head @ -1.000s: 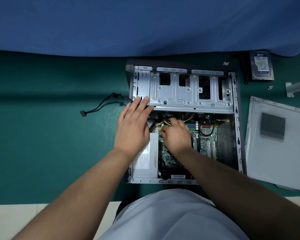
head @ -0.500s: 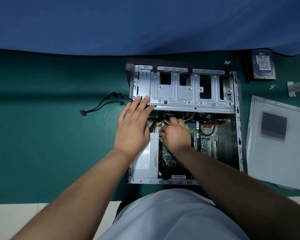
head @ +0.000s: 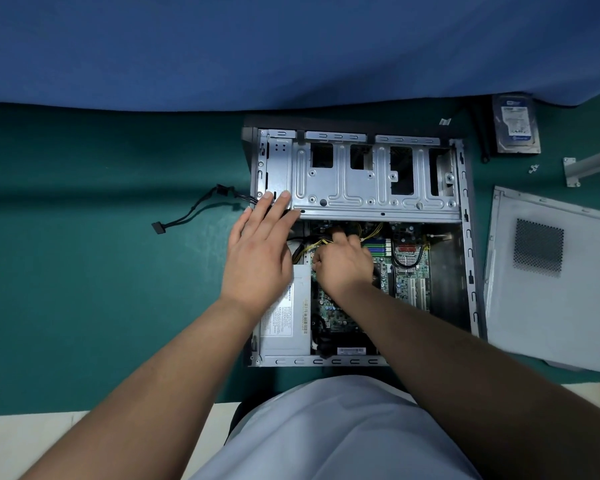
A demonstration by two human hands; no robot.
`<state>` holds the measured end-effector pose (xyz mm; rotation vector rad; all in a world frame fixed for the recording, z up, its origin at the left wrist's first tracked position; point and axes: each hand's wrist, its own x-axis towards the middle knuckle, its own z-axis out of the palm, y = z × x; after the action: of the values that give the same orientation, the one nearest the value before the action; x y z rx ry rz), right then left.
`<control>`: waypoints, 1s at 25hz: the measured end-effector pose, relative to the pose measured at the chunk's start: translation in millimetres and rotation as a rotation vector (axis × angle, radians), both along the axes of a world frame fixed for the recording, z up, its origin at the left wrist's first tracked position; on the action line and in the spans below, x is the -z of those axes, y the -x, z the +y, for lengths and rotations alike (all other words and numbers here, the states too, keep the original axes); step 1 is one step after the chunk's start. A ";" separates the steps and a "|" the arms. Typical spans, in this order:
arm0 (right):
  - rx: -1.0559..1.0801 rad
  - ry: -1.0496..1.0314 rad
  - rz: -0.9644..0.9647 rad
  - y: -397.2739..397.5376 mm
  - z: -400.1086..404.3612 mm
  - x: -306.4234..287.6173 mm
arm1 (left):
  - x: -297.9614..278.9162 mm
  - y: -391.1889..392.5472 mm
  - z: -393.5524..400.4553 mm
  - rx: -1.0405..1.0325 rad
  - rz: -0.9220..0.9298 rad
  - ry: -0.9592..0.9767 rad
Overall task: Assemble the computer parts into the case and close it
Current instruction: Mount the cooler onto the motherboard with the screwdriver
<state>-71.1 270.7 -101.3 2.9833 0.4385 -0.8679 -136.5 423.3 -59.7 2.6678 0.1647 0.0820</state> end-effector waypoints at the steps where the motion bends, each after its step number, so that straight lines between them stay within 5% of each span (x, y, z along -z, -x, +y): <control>1: -0.007 0.001 -0.014 1.8 0.0 1.2 | 0.8 0.0 0.1 0.004 -0.002 0.001; 7: -0.069 -0.046 0.009 -1.1 -5.1 0.0 | -2.4 -1.9 -1.2 0.013 -0.011 0.003; 13: -0.021 -0.410 -0.066 16.2 -79.9 -23.3 | -6.3 2.5 -3.5 0.042 -0.002 -0.095; 17: -0.076 -0.332 0.079 20.7 -119.5 -31.6 | -13.4 6.4 -15.6 0.322 -0.046 -0.253; 20: -0.131 -0.342 0.112 16.5 -121.6 -31.2 | -16.0 4.8 -50.1 0.522 0.176 -0.324; 25: -0.199 -0.307 0.168 1.3 -125.3 -30.6 | -4.7 -7.8 -97.3 0.480 0.463 -0.546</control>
<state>-72.4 145.4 -70.7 3.0646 0.9362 -1.1262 -128.7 326.0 -54.9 3.1338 -0.4138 -0.7439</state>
